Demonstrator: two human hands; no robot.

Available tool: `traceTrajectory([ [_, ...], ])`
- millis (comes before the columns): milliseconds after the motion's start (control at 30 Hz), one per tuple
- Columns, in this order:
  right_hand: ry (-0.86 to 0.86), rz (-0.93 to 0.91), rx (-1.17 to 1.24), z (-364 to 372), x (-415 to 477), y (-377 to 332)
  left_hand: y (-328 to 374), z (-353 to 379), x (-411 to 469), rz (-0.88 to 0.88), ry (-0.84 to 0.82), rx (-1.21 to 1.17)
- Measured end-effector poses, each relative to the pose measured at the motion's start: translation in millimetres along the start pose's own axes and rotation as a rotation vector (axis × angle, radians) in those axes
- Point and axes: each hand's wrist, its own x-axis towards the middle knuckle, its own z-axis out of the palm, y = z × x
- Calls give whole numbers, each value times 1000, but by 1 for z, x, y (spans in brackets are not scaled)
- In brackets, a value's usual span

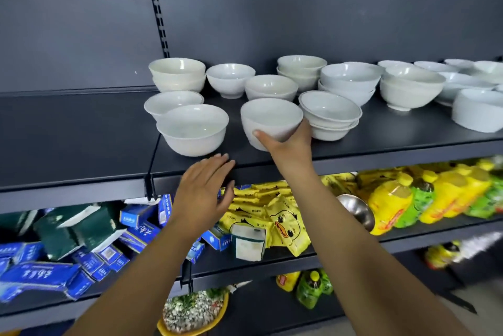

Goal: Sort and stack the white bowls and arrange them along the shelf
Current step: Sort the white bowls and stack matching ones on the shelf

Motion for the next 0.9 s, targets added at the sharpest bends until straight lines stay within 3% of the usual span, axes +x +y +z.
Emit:
traceTrajectory([
  [267,59,-3,-30,4,1,1,-1,1,-2,39,14,-6],
  [467,-20,-9,-7,-20,-20,1,2,-2,-2,1,-12,-51],
  [567,-88,-7,25,-36,-33,-1,17,-14,4,-180,-26,-319],
  [700,-157,22,91,-57,-50,1,41,-25,22,-451,-210,-894],
  [800,-221,45,202,-77,-62,1,59,-25,37,-450,-293,-1250],
  [900,-251,37,265,-109,-67,-2,88,-24,49,-410,-313,-1373],
])
